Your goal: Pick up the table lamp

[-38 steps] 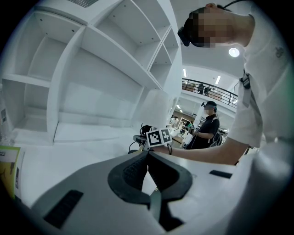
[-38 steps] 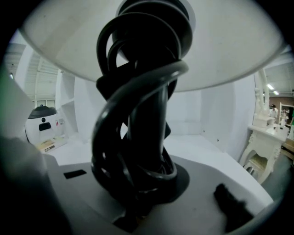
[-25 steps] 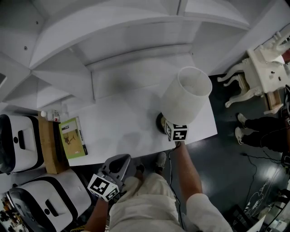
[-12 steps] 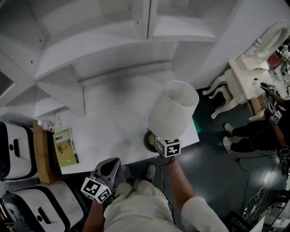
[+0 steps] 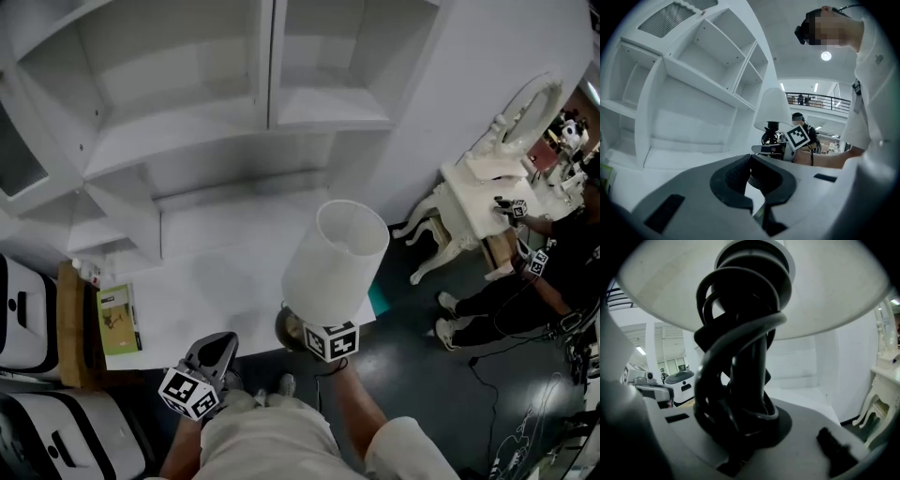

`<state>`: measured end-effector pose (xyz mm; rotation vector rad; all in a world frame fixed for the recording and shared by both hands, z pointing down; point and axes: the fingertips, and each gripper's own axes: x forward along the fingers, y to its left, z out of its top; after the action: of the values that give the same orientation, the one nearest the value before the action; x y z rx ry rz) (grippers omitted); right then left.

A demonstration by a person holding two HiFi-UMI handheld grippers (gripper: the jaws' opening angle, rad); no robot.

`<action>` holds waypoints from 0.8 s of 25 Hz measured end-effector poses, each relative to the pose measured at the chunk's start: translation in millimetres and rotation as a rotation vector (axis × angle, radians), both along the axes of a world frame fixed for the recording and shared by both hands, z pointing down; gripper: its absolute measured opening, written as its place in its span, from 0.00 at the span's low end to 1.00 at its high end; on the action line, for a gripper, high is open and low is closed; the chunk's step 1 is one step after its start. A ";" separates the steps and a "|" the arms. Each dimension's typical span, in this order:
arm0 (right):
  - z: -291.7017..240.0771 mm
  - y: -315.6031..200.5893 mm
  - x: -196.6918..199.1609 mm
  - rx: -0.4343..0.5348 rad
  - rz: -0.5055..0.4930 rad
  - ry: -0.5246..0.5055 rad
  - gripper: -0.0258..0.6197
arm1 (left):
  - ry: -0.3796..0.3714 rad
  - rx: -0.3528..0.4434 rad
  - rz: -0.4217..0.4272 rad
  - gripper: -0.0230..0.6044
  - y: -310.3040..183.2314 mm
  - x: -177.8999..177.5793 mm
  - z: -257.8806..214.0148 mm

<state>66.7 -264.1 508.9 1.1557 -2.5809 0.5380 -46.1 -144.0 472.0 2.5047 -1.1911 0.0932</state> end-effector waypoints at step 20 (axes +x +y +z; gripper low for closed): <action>-61.7 105.9 11.1 0.162 -0.027 -0.034 0.06 | 0.006 0.074 -0.086 0.05 27.8 -13.9 -13.2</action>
<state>77.9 -158.2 447.2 1.1689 -2.7075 0.3512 -60.1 -116.1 458.8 2.5103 -1.3197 0.0196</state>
